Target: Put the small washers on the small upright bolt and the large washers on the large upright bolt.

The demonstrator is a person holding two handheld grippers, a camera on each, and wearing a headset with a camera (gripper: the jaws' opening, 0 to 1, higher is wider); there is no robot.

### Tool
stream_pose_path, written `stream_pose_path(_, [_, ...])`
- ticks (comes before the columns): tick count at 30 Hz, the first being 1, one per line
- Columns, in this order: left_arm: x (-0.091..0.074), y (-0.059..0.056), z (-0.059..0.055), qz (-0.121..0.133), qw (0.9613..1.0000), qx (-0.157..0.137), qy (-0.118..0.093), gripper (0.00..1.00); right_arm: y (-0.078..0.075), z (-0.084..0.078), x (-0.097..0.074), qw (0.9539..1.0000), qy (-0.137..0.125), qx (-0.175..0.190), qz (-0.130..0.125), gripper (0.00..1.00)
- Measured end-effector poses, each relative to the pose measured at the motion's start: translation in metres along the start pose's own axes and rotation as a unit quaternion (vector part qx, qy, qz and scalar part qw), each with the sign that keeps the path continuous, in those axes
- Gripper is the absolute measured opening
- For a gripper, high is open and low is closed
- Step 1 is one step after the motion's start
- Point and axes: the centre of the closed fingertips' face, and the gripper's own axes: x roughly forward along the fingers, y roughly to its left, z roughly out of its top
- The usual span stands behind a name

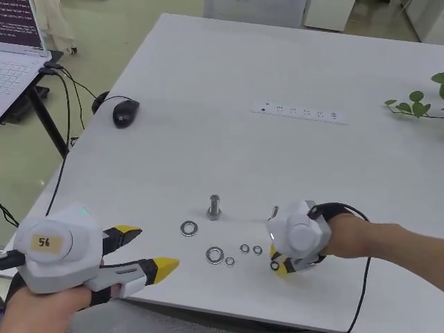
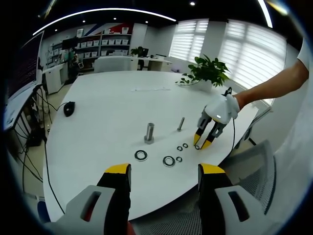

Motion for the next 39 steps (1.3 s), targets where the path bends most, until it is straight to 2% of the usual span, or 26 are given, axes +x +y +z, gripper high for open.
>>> stream_pose_path(7, [0.001, 0.000, 0.002, -0.001, 1.0000, 0.000, -0.003, 0.54, -0.001, 0.000, 0.000, 0.9995, -0.007, 0.024, -0.019, 0.15])
stream_pose_path(9, [0.001, 0.001, 0.002, 0.001, 1.0000, -0.001, -0.004, 0.53, -0.002, 0.001, 0.000, 0.9970, -0.025, 0.065, -0.031, 0.14])
stream_pose_path(11, [-0.001, 0.003, 0.002, 0.003, 1.0000, -0.002, -0.004, 0.53, -0.003, 0.002, -0.001, 0.9926, -0.045, 0.105, -0.039, 0.14])
stream_pose_path(13, [-0.002, 0.004, 0.001, 0.005, 1.0000, -0.003, -0.004, 0.53, -0.004, 0.002, -0.001, 0.9899, -0.054, 0.122, -0.048, 0.14])
stream_pose_path(20, [-0.005, 0.010, -0.002, 0.009, 0.9999, -0.007, -0.002, 0.53, -0.003, 0.002, -0.001, 0.9868, -0.053, 0.135, -0.070, 0.14])
stream_pose_path(23, [-0.005, 0.010, -0.002, 0.009, 0.9999, -0.006, -0.003, 0.53, -0.005, 0.001, -0.001, 0.9790, -0.066, 0.178, -0.076, 0.14])
stream_pose_path(24, [-0.005, 0.010, -0.002, 0.009, 0.9999, -0.006, -0.003, 0.53, -0.005, 0.001, -0.002, 0.9752, -0.072, 0.195, -0.076, 0.14])
stream_pose_path(26, [-0.004, 0.010, -0.003, 0.009, 0.9999, -0.007, -0.003, 0.53, -0.005, 0.000, -0.002, 0.9709, -0.078, 0.213, -0.076, 0.14])
stream_pose_path(34, [-0.004, 0.012, -0.005, 0.010, 0.9999, -0.009, -0.002, 0.52, -0.008, -0.004, -0.004, 0.9625, -0.086, 0.244, -0.082, 0.14])
stream_pose_path(39, [-0.005, 0.013, -0.005, 0.010, 0.9999, -0.011, -0.002, 0.52, -0.013, -0.008, -0.010, 0.9545, -0.094, 0.268, -0.091, 0.14])
